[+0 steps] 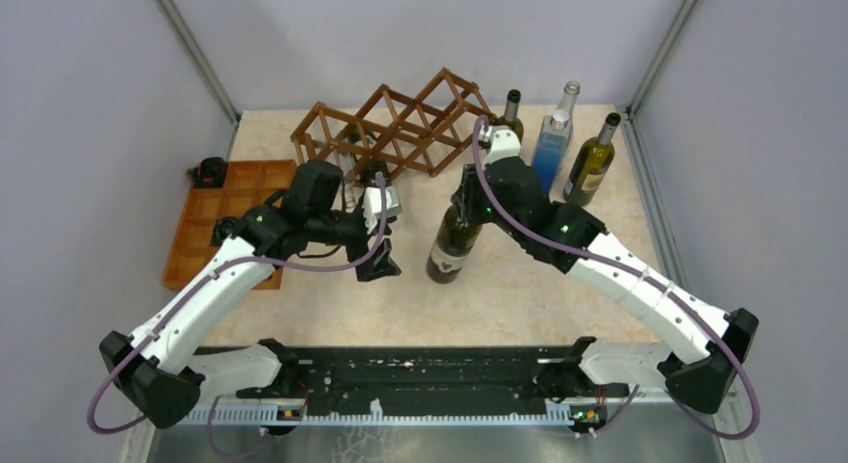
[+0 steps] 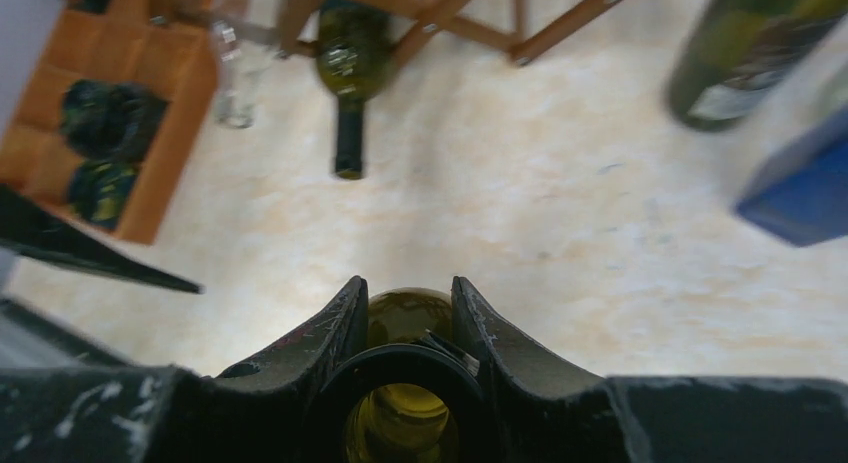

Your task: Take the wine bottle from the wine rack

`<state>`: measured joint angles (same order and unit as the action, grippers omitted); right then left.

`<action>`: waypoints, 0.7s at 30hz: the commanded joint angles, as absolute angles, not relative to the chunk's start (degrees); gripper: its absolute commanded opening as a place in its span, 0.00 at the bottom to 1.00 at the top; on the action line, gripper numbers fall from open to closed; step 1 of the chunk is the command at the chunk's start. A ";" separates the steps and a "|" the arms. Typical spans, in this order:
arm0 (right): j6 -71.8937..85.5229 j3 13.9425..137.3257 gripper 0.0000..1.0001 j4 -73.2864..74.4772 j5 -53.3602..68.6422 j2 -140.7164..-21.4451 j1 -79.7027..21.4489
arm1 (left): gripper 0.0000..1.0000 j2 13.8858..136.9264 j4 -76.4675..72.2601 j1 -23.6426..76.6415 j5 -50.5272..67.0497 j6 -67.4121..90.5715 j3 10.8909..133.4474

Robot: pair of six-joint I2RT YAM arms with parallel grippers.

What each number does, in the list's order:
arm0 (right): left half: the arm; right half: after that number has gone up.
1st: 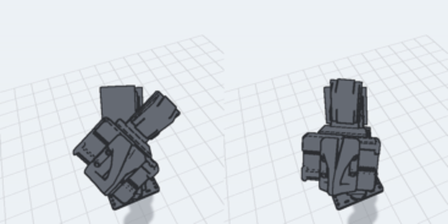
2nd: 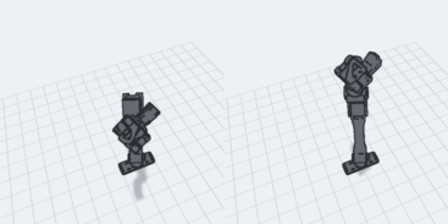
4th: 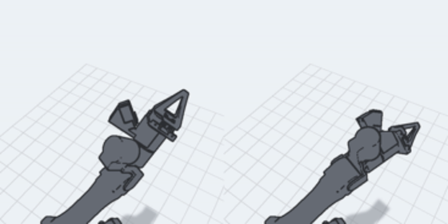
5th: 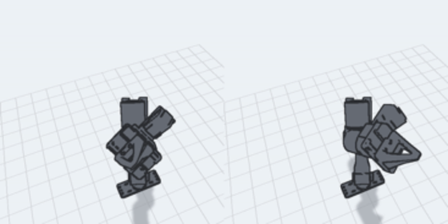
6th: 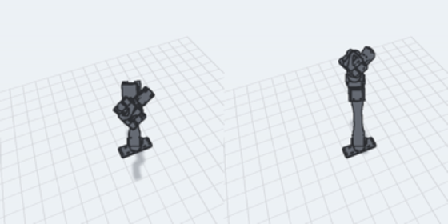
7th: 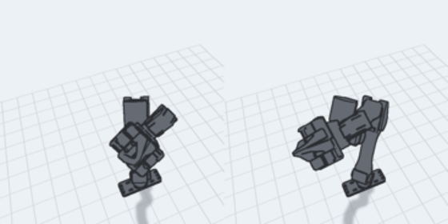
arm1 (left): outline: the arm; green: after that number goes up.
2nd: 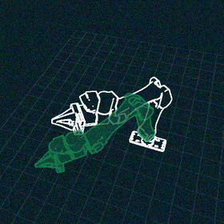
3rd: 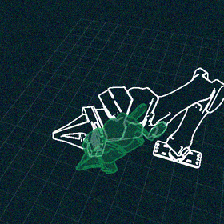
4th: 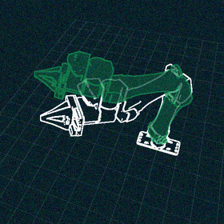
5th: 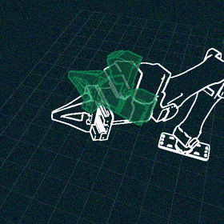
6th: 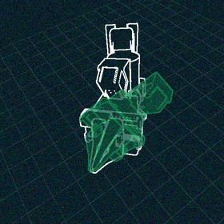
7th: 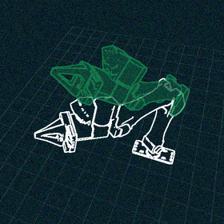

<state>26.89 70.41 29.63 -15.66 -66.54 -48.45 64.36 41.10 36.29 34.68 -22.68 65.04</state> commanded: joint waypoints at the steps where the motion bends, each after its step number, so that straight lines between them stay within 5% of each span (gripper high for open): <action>1: 16.38 73.12 0.00 24.78 -27.78 -61.82 -46.54 | 0.99 68.00 49.19 33.51 34.71 -25.85 70.52; 21: 11.10 73.16 0.00 10.20 -26.06 -77.05 -28.55 | 0.99 71.23 52.27 23.21 28.43 -24.93 77.79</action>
